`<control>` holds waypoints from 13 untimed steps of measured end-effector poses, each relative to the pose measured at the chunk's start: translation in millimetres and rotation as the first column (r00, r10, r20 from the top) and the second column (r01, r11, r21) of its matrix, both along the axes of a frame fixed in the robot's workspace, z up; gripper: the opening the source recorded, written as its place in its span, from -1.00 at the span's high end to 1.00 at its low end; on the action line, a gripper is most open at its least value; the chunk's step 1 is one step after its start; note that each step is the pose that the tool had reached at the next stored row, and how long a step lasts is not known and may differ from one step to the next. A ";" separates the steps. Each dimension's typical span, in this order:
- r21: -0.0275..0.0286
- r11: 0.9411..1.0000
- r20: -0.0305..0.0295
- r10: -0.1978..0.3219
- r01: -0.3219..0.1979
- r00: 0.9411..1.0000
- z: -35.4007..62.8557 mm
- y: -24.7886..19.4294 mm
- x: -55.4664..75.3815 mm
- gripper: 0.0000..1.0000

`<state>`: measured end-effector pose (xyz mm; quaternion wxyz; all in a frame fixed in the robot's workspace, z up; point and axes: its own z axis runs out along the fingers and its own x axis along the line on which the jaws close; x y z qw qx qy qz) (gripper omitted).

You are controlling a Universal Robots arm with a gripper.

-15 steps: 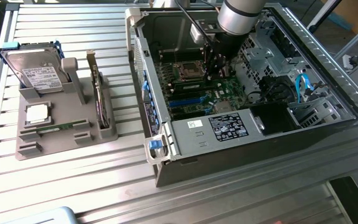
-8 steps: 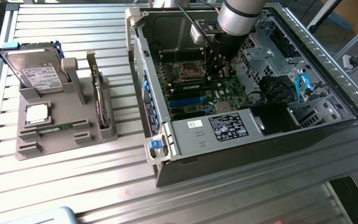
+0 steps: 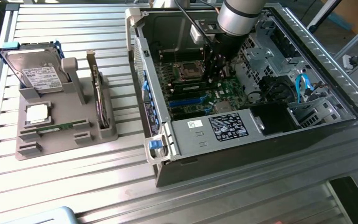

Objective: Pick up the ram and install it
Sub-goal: 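Insert the ram into the slot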

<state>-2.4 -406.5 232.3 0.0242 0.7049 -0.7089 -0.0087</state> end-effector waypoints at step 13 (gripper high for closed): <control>-0.005 1.000 0.000 0.000 0.000 1.000 39.7 0.5 0.0 0.36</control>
